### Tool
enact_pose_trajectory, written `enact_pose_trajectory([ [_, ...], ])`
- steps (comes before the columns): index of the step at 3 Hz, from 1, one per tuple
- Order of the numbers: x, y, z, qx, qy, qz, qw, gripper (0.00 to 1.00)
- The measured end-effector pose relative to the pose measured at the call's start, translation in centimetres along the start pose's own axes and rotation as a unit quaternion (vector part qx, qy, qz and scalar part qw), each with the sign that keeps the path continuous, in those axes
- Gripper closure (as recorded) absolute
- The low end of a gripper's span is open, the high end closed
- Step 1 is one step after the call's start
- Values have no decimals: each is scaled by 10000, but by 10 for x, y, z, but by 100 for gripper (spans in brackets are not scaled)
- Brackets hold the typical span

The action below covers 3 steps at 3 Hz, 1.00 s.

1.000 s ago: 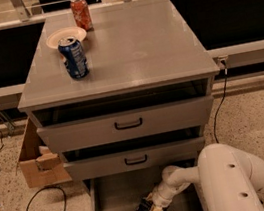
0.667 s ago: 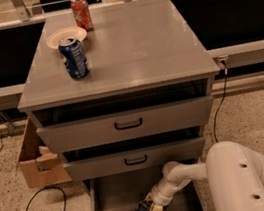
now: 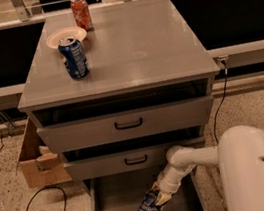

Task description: Pick blue chip bag from bottom drawer and place on counter

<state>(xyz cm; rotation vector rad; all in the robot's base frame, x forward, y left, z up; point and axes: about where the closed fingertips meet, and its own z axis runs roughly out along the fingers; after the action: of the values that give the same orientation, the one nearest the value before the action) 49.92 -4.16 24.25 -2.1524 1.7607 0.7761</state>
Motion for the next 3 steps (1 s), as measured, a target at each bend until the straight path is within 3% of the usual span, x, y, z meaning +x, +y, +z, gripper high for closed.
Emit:
enact_pose_trajectory([
  [1, 18, 9, -59, 2, 469, 268, 9985, 100],
  [2, 35, 22, -123, 85, 824, 654, 9944, 100],
  [3, 46, 35, -198, 186, 1017, 914, 9904, 100],
])
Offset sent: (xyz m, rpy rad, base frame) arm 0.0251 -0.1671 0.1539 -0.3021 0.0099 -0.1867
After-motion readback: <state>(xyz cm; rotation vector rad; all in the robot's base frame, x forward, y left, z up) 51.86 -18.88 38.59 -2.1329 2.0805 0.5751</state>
